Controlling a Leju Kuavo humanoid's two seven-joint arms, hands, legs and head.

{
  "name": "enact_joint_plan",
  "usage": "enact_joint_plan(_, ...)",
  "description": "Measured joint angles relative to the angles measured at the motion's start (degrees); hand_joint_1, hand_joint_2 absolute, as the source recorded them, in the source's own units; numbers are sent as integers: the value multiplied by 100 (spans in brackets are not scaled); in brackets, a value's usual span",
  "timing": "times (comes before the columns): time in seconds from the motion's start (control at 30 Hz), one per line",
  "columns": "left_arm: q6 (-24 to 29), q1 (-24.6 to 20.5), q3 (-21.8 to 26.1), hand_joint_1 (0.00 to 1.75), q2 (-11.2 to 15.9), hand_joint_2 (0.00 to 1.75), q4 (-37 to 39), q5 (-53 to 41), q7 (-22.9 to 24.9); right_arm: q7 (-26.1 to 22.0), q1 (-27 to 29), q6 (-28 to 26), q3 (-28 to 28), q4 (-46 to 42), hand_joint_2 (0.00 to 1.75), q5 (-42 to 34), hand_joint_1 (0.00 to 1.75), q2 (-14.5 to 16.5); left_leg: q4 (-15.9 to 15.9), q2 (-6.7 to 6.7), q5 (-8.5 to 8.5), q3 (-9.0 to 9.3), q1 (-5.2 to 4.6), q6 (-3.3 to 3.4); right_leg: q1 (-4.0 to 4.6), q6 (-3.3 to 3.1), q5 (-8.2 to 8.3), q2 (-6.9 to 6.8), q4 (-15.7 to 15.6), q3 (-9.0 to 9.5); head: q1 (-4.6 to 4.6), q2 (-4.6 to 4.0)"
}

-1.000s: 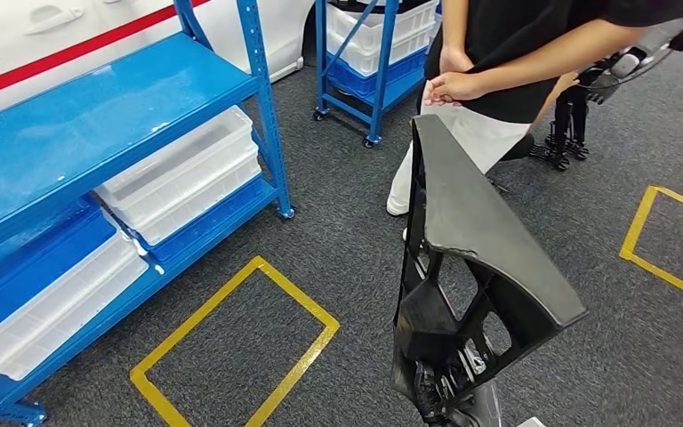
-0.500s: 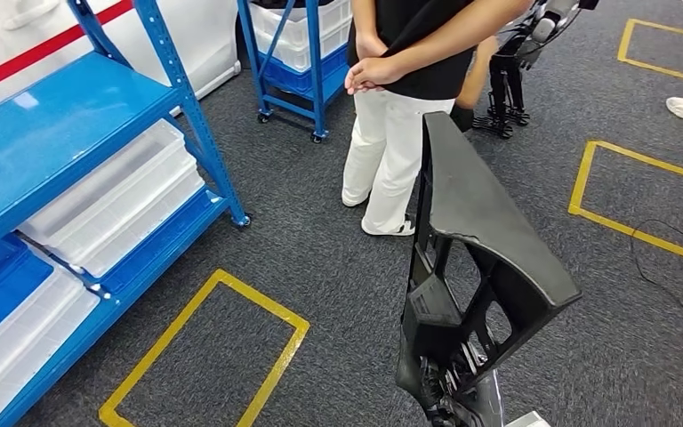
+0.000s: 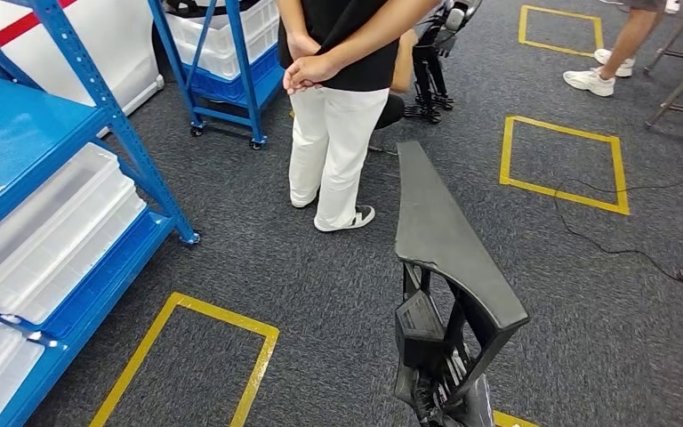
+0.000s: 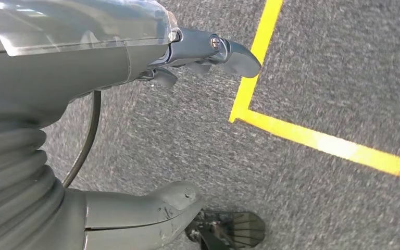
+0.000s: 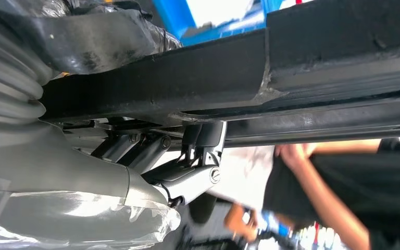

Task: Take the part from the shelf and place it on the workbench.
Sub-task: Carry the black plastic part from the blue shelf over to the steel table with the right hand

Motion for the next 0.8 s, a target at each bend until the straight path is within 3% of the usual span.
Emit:
enact_joint_plan(0.03,-5,2,19,0,2,175,3,-4,1,-8,9,-23,9,10,175,-3,175,-10,3,88,-7,-2,-3,-2,-12,12,55,-16,13,6,1,0)
enact_joint_plan(0.07,-15,0,31,0,3,175,4,-15,0,-21,15,-41,15,20,175,-12,175,-21,7,169,-17,0,-4,-11,-19,17,207,-49,-219,146,1,0)
enact_joint_plan(0.1,-28,-5,38,0,3,175,6,-27,-3,-35,17,-53,22,28,175,-24,175,-32,11,240,-29,11,-5,-25,-20,12,398,-122,-628,389,1,0)
enact_joint_plan(0.17,-50,-12,50,0,3,175,8,-47,-16,-61,13,-68,39,37,175,-50,175,-48,21,352,-63,40,-22,-76,13,-42,627,-328,-1362,817,0,0)
enact_joint_plan(0.23,-58,-25,67,0,3,175,9,-51,-27,-73,11,-76,58,40,175,-60,175,-55,25,441,-88,76,-32,-141,57,-111,644,-384,-1569,916,-2,0)
enact_joint_plan(0.3,-55,-45,78,0,4,175,9,-59,-29,-79,17,-75,77,39,175,-63,175,-64,25,501,-107,109,-20,-207,52,-178,680,-263,-1606,906,-2,0)
enact_joint_plan(0.37,-43,-55,96,0,4,175,13,-91,-14,-81,14,-67,105,38,175,-63,175,-77,243,275,-292,35,3,-265,19,-259,733,-152,-1662,911,-2,0)
enact_joint_plan(0.43,-32,-43,138,0,2,175,25,-133,21,-79,6,-59,138,38,175,-62,175,-85,920,-36,-695,-264,27,-301,12,-307,765,-37,-1683,895,-3,0)
enact_joint_plan(0.5,-26,-14,177,0,1,175,35,-162,49,-68,7,-57,164,39,175,-62,175,-92,1634,-111,-964,-602,31,-318,28,-318,773,106,-1674,873,-3,0)
enact_joint_plan(0.53,-24,-2,187,0,1,175,35,-173,53,-64,10,-57,173,40,175,-62,175,-96,1739,-117,-933,-661,31,-318,33,-319,774,183,-1664,868,-3,0)
enact_joint_plan(0.57,-22,4,191,0,1,175,36,-180,55,-60,12,-57,181,40,175,-62,175,-99,1593,-131,-777,-603,33,-313,35,-317,773,264,-1649,868,-3,0)
enact_joint_plan(0.6,-20,6,193,0,1,175,36,-185,56,-58,14,-57,187,40,175,-62,175,-100,1244,-180,-548,-449,39,-304,35,-310,769,342,-1628,868,-3,0)
enact_joint_plan(0.67,-15,4,201,0,1,175,37,-196,55,-55,8,-58,193,40,175,-62,175,-101,470,-474,-211,-114,63,-278,38,-273,753,489,-1562,839,-2,0)
enact_joint_plan(0.73,-9,8,212,0,-1,175,38,-213,55,-50,11,-78,194,39,175,-55,175,-102,170,-655,-155,-3,61,-235,36,-199,757,622,-1517,779,-2,0)
enact_joint_plan(0.8,-6,-1,218,0,-11,175,37,-227,54,-26,28,-105,193,32,175,-49,175,-103,141,-522,-129,8,44,-160,21,-116,785,729,-1516,730,-2,0)
